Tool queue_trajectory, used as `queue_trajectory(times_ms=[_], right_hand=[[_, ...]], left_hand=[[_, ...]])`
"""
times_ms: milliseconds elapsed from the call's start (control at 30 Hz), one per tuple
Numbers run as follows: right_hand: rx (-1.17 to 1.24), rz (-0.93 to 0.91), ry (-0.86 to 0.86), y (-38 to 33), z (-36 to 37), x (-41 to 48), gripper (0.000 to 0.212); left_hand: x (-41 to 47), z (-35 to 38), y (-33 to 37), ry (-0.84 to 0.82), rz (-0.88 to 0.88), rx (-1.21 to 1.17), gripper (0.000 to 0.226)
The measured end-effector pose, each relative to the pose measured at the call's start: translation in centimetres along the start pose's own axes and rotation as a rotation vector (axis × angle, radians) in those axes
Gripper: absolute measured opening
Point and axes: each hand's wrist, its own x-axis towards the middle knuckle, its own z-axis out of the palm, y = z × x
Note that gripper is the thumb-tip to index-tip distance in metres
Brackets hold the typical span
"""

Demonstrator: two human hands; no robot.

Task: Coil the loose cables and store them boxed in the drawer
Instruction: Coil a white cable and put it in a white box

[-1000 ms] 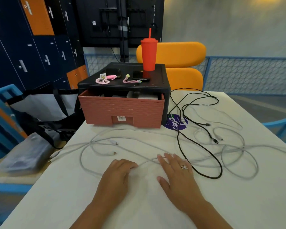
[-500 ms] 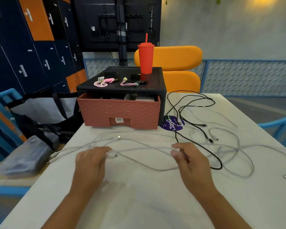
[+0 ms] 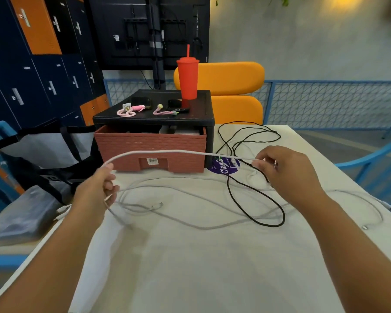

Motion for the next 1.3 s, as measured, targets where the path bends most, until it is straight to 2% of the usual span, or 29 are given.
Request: queue_trajectory(times_ms=[167, 267, 400, 500, 567, 633, 800, 867, 933, 1167, 1300], right_hand=[[-0.227, 0.043, -0.129, 4.0, -1.3, 1.7, 0.015], [-0.335, 0.194, -0.176, 6.2, -2.4, 2.5, 0.021], [-0.569, 0.405, -0.149, 8.7, -3.6, 3.2, 0.032], [-0.376, 0.505, -0.217, 8.8, -4.3, 3.9, 0.035], [-0.258, 0.495, -0.195, 8.1, -5.0, 4.5, 0.031], [-0.284, 0.424, -0.122, 7.3, -5.9, 5.5, 0.025], [-0.400, 0.129, 0.304, 5.2, -8.5, 7.2, 0.023], [-0.388, 0.077, 0.394, 4.7, -9.4, 7.6, 0.025], [-0.391, 0.065, 0.421, 4.6, -10.1, 8.1, 0.026], [-0.354, 0.240, 0.390, 5.7, -11.0, 8.5, 0.023], [-0.257, 0.171, 0.416, 4.8, -11.3, 9.0, 0.023]], left_hand=[[0.8, -0.5, 2.5, -0.098, -0.167, -0.427, 0.042], [0.8, -0.5, 3.6, -0.136, -0.190, -0.674, 0.053], [0.3, 0.4, 4.1, -0.250, -0.150, -0.801, 0.040], [-0.5, 1.7, 4.3, -0.277, -0.124, -0.798, 0.036], [-1.1, 2.8, 4.6, -0.254, -0.093, -0.749, 0.035], [-1.6, 3.7, 4.9, -0.242, -0.064, -0.694, 0.037], [-2.5, 5.0, 5.7, -0.220, -0.014, -0.648, 0.035], [-2.8, 5.3, 6.0, -0.191, -0.004, -0.653, 0.034], [-3.0, 5.5, 6.1, -0.159, -0.006, -0.655, 0.033], [-3.1, 5.4, 6.1, -0.065, 0.027, -0.617, 0.023], [-3.2, 5.5, 6.2, -0.036, 0.055, -0.588, 0.039]])
